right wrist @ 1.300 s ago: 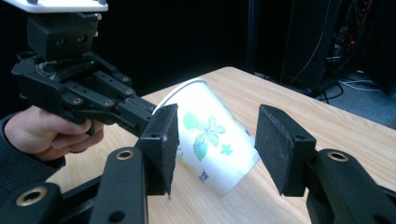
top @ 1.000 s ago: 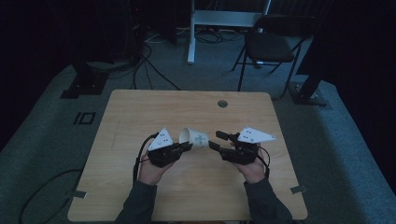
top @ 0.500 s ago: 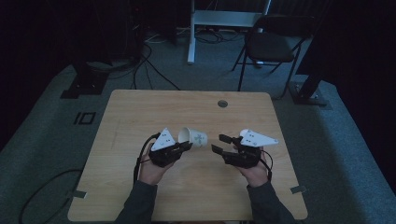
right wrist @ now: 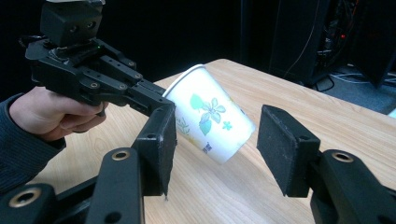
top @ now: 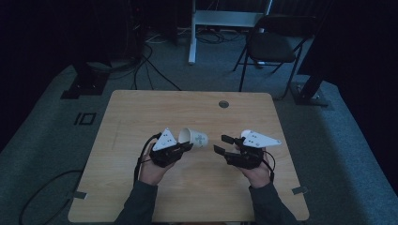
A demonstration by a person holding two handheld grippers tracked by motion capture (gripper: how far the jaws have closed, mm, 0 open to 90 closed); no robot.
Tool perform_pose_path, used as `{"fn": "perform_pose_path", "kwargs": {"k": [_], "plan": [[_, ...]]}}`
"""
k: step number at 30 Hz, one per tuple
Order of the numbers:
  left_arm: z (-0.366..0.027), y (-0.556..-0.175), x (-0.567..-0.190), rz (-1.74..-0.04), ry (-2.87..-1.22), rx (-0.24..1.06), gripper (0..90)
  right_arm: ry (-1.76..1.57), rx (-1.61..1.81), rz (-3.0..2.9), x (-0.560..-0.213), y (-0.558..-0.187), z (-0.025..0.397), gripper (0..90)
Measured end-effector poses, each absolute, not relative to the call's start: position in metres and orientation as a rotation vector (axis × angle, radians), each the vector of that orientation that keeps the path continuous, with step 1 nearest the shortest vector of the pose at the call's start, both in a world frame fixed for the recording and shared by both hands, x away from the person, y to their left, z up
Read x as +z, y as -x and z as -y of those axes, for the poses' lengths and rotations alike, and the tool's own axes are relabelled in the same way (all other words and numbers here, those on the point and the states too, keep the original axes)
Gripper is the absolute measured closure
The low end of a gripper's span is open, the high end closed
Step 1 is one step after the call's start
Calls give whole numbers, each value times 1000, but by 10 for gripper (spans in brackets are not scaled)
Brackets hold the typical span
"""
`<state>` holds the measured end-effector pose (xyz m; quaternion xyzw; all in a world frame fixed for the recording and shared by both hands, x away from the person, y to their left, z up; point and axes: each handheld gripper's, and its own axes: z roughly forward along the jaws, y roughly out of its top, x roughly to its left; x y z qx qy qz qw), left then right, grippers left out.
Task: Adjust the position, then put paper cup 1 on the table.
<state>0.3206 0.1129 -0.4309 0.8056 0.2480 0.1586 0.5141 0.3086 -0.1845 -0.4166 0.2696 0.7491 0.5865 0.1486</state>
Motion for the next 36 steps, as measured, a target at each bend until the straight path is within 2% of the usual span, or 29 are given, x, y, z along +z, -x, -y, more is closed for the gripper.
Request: {"fn": "perform_pose_path", "kwargs": {"k": [36], "plan": [[-107, -333, -442, -626, -2108, 362, 876, -820, 1686, -2134, -426, -302, 198, 464]]}}
